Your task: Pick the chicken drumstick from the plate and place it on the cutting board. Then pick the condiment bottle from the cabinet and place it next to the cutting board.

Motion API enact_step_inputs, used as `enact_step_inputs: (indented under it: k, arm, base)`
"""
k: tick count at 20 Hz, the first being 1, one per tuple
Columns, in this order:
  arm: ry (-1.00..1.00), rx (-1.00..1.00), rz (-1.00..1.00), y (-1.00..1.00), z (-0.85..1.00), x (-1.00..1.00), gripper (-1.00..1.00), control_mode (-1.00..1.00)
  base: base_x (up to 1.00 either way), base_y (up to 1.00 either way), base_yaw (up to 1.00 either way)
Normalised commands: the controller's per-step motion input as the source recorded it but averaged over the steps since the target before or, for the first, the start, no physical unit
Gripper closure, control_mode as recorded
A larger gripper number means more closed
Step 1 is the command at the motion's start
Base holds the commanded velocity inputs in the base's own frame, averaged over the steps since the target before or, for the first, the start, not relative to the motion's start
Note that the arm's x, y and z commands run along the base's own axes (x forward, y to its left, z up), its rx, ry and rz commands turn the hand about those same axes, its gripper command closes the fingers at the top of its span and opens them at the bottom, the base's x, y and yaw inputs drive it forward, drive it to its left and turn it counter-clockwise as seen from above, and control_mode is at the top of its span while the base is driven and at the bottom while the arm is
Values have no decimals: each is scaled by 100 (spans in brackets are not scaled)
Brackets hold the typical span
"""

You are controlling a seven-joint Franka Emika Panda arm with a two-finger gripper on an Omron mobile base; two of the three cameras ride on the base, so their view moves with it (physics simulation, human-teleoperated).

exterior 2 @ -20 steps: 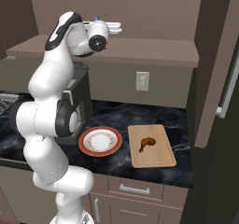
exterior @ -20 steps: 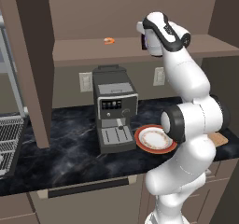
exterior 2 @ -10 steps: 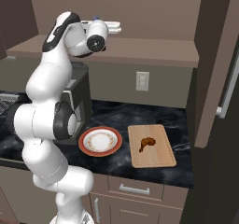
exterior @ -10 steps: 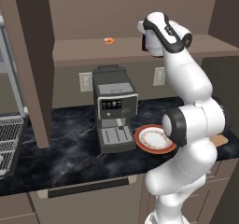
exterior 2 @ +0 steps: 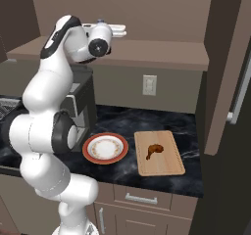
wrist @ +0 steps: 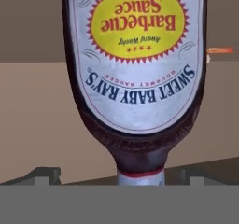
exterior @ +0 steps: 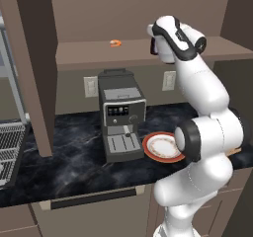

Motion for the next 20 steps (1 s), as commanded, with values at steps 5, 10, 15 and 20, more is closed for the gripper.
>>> enact_step_inputs:
  k: [5, 10, 15, 20]
  arm:
    - [8, 0, -1, 0, 0, -7, -100, -100]
    - [5, 0, 0, 5, 0, 0, -100, -100]
    - [2, 0, 0, 0, 1, 3, -100, -100]
    - [0, 0, -1, 0, 0, 1, -100, -100]
  base:
    - [0, 0, 0]
    - [0, 0, 0]
    - [0, 0, 0]
    - [0, 0, 0]
